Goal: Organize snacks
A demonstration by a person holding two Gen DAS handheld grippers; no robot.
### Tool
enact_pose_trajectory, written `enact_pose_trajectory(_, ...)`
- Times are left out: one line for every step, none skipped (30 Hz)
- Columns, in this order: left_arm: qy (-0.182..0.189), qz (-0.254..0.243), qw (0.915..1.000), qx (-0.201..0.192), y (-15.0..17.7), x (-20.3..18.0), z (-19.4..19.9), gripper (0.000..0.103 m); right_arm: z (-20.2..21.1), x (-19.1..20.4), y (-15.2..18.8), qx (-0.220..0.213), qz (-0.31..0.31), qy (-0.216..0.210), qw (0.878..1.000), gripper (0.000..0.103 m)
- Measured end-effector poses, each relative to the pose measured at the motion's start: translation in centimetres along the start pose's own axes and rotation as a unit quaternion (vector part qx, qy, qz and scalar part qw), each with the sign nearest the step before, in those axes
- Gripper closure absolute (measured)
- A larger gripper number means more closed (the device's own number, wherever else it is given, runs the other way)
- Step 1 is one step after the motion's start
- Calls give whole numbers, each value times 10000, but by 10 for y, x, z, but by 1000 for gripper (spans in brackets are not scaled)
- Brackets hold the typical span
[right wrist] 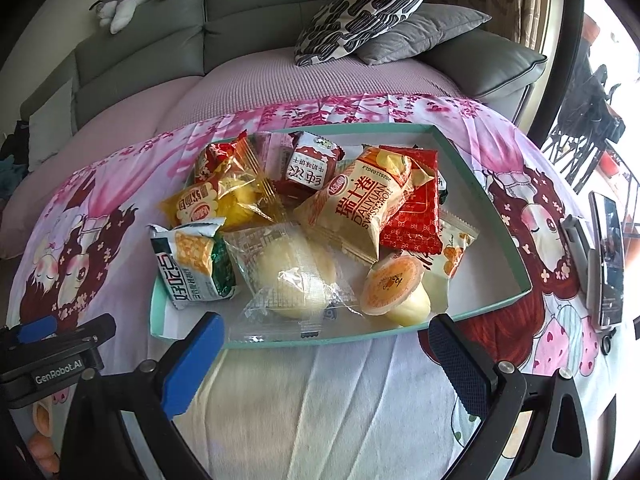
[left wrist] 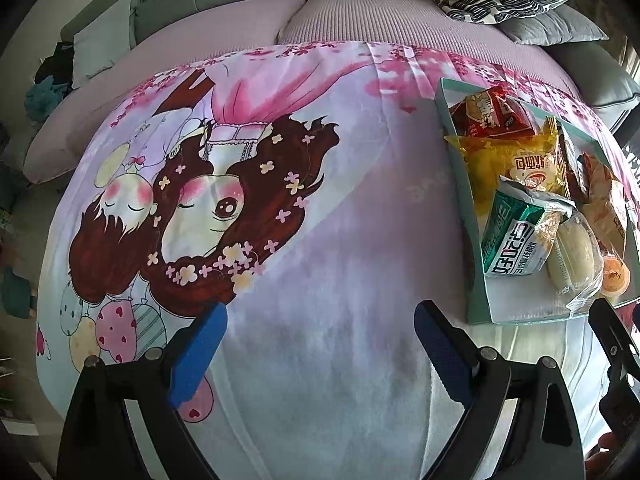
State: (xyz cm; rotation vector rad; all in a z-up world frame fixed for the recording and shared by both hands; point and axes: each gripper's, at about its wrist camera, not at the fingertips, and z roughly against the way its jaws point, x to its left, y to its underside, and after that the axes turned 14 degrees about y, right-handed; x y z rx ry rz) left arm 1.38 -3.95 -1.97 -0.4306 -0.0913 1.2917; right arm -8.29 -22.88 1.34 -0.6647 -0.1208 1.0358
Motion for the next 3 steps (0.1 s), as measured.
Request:
enact_pose_trajectory(1, 2, 10000, -4, 0, 0, 0, 8, 0, 0, 0, 5, 2, -12, 10000, 0)
enact_pose_trajectory(5, 10, 10000, -1, 0, 1, 0, 8, -1, 0, 1, 12, 4, -16, 10000, 0)
enact_pose_trajectory(-4, 17, 10000, 8, -1, 2, 0, 8, -1, 0, 1, 20, 6, -18, 10000, 0)
